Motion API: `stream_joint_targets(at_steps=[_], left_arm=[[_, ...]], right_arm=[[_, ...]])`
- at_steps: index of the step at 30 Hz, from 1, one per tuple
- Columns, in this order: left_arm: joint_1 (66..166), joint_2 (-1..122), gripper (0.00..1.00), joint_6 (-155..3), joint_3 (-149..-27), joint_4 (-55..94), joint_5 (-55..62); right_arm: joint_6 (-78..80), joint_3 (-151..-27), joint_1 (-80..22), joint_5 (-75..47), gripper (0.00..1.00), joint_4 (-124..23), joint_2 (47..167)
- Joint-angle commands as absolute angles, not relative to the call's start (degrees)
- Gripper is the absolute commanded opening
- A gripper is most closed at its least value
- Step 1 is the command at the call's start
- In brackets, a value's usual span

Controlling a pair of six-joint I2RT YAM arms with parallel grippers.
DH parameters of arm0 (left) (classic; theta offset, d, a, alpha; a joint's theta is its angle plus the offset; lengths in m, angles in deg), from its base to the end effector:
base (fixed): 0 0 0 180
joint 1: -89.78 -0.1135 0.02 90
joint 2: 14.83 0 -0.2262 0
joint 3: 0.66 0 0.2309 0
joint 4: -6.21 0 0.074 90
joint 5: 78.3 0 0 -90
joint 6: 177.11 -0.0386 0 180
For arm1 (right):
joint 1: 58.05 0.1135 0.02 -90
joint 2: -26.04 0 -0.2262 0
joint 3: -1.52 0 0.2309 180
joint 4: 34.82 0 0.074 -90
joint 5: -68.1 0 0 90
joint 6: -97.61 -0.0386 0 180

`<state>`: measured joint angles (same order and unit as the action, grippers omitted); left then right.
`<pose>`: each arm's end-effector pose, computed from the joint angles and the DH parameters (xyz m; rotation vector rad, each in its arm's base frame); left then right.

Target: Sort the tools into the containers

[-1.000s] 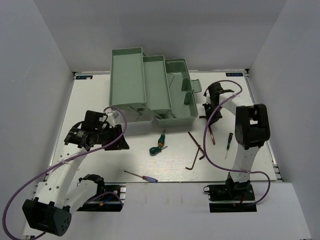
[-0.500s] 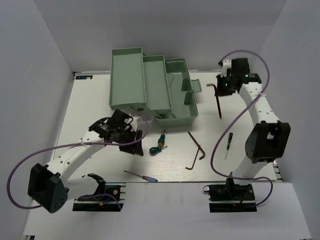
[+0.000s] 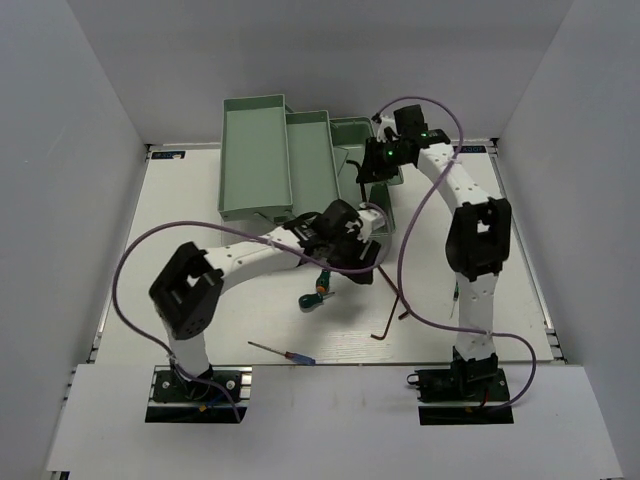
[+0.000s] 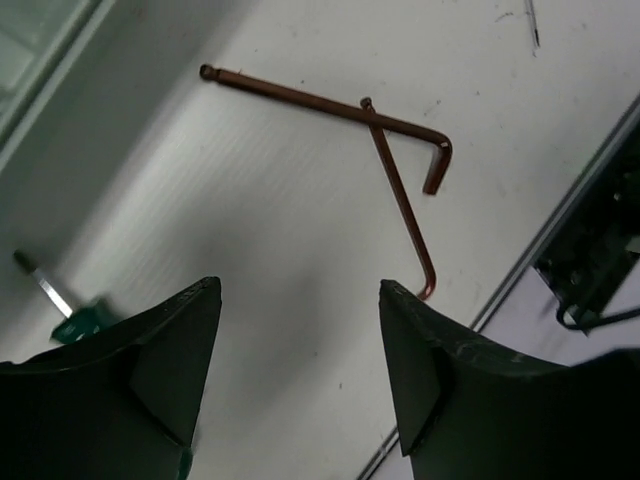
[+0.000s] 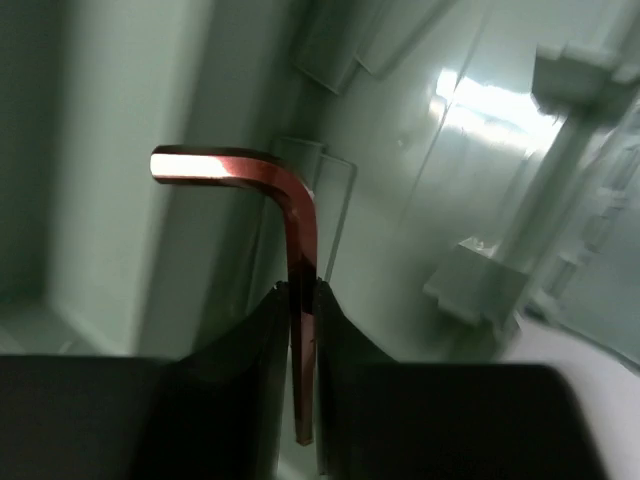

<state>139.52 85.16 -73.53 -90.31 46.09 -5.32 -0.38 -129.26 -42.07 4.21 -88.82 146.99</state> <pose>0.2223 -0.2800 0.2096 0.9339 2.4104 -0.8189 0.4200 0.1380 0.2712 -0.3934 2.3276 0.7391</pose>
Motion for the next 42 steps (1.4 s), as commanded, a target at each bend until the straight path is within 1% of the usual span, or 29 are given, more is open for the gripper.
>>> stream_joint_targets(at_steps=[1,2,4,5,8,9,10,11,12,13,14,16,17,18,19,20,21,22,23,25,26,27,28,30,31,32,37,40,42], left_arm=[[142.6,88.3,0.75,-73.3,-94.6,42.2,-0.9],[143.1,89.5,0.75,-73.3,-96.5,42.2,0.0],[144.8,92.9,0.75,-73.3,-99.7,43.4,0.6],[145.3,94.1,0.75,-73.3,-100.9,44.5,0.6],[147.7,98.5,0.75,-73.3,-106.0,47.4,2.0],[148.3,99.5,0.75,-73.3,-107.0,48.3,3.4],[149.1,100.4,0.73,-73.3,-108.4,49.6,3.4],[149.1,101.0,0.72,-72.7,-108.5,49.7,4.4],[149.6,101.5,0.69,-71.9,-108.5,50.3,5.6],[149.6,101.5,0.67,-69.6,-108.5,50.8,6.6],[149.6,100.9,0.64,-68.1,-107.7,50.8,7.5],[148.2,97.1,0.41,-63.0,-104.8,51.3,8.9],[148.2,95.1,0.29,-61.5,-103.6,51.3,9.8],[148.2,92.9,0.12,-60.4,-101.2,51.3,12.1],[148.2,90.5,0.09,-59.6,-100.0,51.9,13.3],[148.2,85.6,0.09,-59.6,-98.8,52.6,14.0],[148.2,83.2,0.11,-59.6,-96.4,53.2,15.7],[148.2,81.1,0.28,-59.6,-95.5,54.1,16.9],[148.2,77.5,0.44,-59.6,-94.7,57.2,18.0],[148.8,74.5,0.70,-58.9,-91.7,60.7,20.7],[148.8,73.1,0.73,-58.4,-90.4,62.8,22.1],[148.8,69.8,0.74,-58.4,-86.8,62.8,22.2],[148.8,68.0,0.74,-57.4,-84.8,62.8,22.2],[148.8,64.6,0.75,-55.0,-80.2,61.3,22.2],[148.8,61.8,0.75,-54.3,-79.0,60.7,22.2],[149.3,60.6,0.75,-52.8,-77.2,60.7,22.2],[149.3,57.1,0.75,-50.9,-74.3,57.8,22.2],[149.8,57.9,0.75,-51.6,-74.3,56.7,21.6],[149.8,59.2,0.74,-53.1,-76.4,56.7,21.6]], right_arm=[[-3.6,-135.3,-42.7,5.6,0.36,-88.3,148.9],[-3.6,-135.6,-42.8,6.0,0.45,-88.3,149.1],[-2.8,-136.1,-43.7,6.8,0.60,-88.3,148.0],[-2.7,-136.2,-44.5,7.1,0.64,-88.8,147.2],[-0.7,-133.6,-47.0,4.9,0.66,-90.3,142.3],[0.8,-132.6,-48.2,4.0,0.63,-90.5,139.3],[2.3,-131.2,-48.8,2.5,0.54,-90.9,138.2],[4.2,-125.1,-50.3,2.1,0.23,-91.4,137.1],[4.7,-123.0,-52.5,1.7,0.06,-91.6,135.9],[5.9,-121.3,-53.5,1.1,0.00,-91.9,134.1],[7.4,-118.7,-55.4,1.0,0.00,-96.3,133.9],[10.9,-117.1,-59.5,3.7,0.00,-102.7,133.3],[17.0,-115.8,-60.2,5.4,0.00,-105.6,132.7],[19.5,-112.3,-61.0,11.9,0.03,-107.0,130.7],[26.0,-107.2,-61.3,13.7,0.14,-107.9,129.5],[32.9,-104.2,-61.2,15.0,0.34,-108.1,124.6],[35.1,-94.3,-60.3,15.5,0.42,-106.3,122.6],[38.7,-90.7,-59.2,15.8,0.48,-105.0,120.6],[40.5,-87.4,-58.6,16.1,0.58,-103.1,115.3],[40.7,-78.0,-53.2,13.8,0.60,-97.1,112.8],[37.9,-76.7,-51.9,12.3,0.60,-95.7,111.0],[36.0,-74.1,-49.5,10.8,0.62,-92.7,110.7],[34.4,-72.1,-46.8,5.1,0.62,-91.3,110.5],[29.5,-69.8,-43.2,1.3,0.62,-85.8,110.0],[28.8,-68.8,-42.4,-2.7,0.62,-84.0,110.1],[27.9,-68.7,-41.8,-3.7,0.62,-83.6,110.4],[26.1,-67.9,-37.6,-11.5,0.62,-81.4,113.2],[24.8,-65.7,-36.0,-12.5,0.58,-78.9,113.8],[23.5,-63.6,-34.1,-12.8,0.58,-77.3,113.5]])
